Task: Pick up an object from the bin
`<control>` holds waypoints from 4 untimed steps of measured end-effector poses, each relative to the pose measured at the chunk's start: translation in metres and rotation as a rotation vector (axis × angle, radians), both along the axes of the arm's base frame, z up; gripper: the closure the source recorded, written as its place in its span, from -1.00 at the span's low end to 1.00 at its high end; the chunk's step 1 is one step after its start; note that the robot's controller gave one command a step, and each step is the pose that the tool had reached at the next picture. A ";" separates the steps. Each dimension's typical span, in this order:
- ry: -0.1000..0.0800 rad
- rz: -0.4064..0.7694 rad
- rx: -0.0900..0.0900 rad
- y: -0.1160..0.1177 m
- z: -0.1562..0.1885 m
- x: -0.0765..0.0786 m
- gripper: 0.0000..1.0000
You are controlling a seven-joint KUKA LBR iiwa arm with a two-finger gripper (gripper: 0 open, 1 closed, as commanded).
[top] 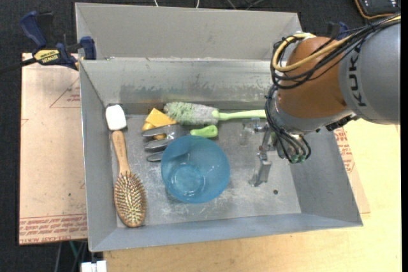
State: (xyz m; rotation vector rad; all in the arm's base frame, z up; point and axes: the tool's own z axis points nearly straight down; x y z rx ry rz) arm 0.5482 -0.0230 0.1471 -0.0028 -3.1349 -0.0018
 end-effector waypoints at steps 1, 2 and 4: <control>-0.008 0.002 0.000 0.000 0.004 0.002 -1.00; -0.005 -0.009 0.002 0.082 -0.076 0.089 -1.00; -0.004 -0.182 0.002 0.122 -0.047 0.072 -1.00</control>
Offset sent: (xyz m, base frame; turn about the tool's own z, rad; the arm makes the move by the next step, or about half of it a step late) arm 0.0888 0.0796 -0.0771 0.0116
